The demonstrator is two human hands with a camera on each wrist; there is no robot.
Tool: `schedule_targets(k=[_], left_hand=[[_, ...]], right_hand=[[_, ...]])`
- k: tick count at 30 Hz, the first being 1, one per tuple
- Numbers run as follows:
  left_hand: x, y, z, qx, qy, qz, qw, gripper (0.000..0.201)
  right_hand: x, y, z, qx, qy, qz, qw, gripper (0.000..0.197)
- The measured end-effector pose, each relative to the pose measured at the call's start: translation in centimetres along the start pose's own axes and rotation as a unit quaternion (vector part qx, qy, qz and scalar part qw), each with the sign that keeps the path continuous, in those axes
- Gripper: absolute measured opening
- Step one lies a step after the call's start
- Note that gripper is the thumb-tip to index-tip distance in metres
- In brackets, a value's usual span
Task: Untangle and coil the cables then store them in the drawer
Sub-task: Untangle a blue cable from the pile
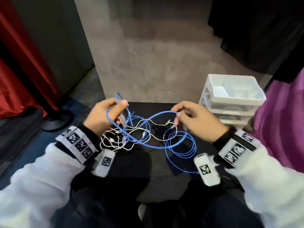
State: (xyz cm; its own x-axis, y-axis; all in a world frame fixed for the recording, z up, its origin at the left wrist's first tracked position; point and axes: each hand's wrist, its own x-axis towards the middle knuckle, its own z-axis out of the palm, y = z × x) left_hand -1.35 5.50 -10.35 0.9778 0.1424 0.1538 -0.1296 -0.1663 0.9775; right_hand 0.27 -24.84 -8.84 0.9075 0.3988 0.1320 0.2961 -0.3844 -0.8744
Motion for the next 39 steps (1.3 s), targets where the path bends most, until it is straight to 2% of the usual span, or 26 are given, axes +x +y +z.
schedule_targets(k=[3,4,5,7,8,9,11,13,15,18,20,22,24,26,28,30,32,34,37,39], left_hand=[[2.4,-0.6,-2.7,0.144,0.069,0.018,0.987,0.027],[3.1,-1.6,-3.5,0.187,0.071,-0.003,0.98,0.029],[3.5,-2.8,-4.1,0.246,0.059,-0.044,0.967,0.043],[3.3,-6.3,-5.0,0.384,0.013,-0.128,0.914,0.091],[2.7,-8.2,-5.3,0.426,-0.012,-0.145,0.893,0.105],[1.7,-9.8,-5.2,0.44,-0.031,-0.154,0.884,0.107],[-0.1,-12.2,-4.7,0.442,-0.043,-0.143,0.884,0.095],[-1.4,-12.9,-3.7,0.437,-0.025,-0.123,0.891,0.081],[-2.4,-12.8,-2.4,0.413,0.027,-0.069,0.908,0.069],[-4.0,-11.7,0.4,0.35,0.096,0.059,0.93,0.05],[-5.3,-11.2,2.8,0.301,0.094,0.095,0.944,0.036],[-6.7,-11.1,5.5,0.257,0.062,0.089,0.96,0.027],[-8.3,-11.3,8.2,0.218,0.006,0.054,0.975,0.02],[-9.6,-12.1,10.9,0.176,-0.056,-0.019,0.983,0.011],[-10.5,-12.5,13.3,0.123,-0.1,-0.099,0.982,0.017],[-11.0,-11.9,15.3,0.081,-0.136,-0.181,0.971,0.018],[-11.1,-10.7,17.1,0.037,-0.161,-0.239,0.957,0.016],[-10.7,-9.5,18.2,-0.034,-0.148,-0.275,0.949,0.018],[-9.8,-8.7,18.1,-0.073,-0.113,-0.258,0.957,0.013],[-9.5,-8.3,17.4,-0.105,-0.099,-0.251,0.957,0.021]], right_hand=[[3.4,1.4,2.3,0.113,0.003,0.035,0.993,0.025],[4.2,2.5,2.9,0.102,0.013,0.045,0.994,0.027],[4.9,4.0,3.2,0.058,0.028,0.054,0.996,0.026],[4.8,7.7,3.7,-0.073,0.038,0.078,0.994,0.018],[4.1,9.7,3.9,-0.12,0.02,0.101,0.987,0.016],[3.2,11.6,4.2,-0.146,-0.014,0.129,0.981,0.014],[0.6,14.2,4.8,-0.23,-0.112,0.192,0.948,0.013],[-1.7,16.3,4.6,-0.342,-0.168,0.208,0.901,0.038],[-3.2,17.3,3.8,-0.379,-0.167,0.22,0.883,0.046],[-4.6,17.9,2.5,-0.394,-0.161,0.231,0.875,0.028],[-5.6,18.0,1.8,-0.414,-0.167,0.235,0.863,0.018],[-6.6,17.6,1.3,-0.425,-0.168,0.245,0.855,0.019],[-7.4,17.4,1.1,-0.379,-0.149,0.256,0.877,0.024],[-8.1,17.1,1.1,-0.28,-0.097,0.252,0.921,0.025],[-8.7,16.5,1.4,-0.168,-0.038,0.229,0.958,0.024],[-9.1,15.0,2.0,-0.059,-0.011,0.197,0.979,0.024],[-9.3,13.0,2.6,0.03,-0.019,0.154,0.987,0.031],[-9.4,10.9,3.0,0.084,-0.045,0.125,0.988,0.031],[-9.4,8.4,2.7,0.124,-0.068,0.101,0.985,0.021],[-9.3,7.6,2.4,0.116,-0.059,0.076,0.989,0.02]])
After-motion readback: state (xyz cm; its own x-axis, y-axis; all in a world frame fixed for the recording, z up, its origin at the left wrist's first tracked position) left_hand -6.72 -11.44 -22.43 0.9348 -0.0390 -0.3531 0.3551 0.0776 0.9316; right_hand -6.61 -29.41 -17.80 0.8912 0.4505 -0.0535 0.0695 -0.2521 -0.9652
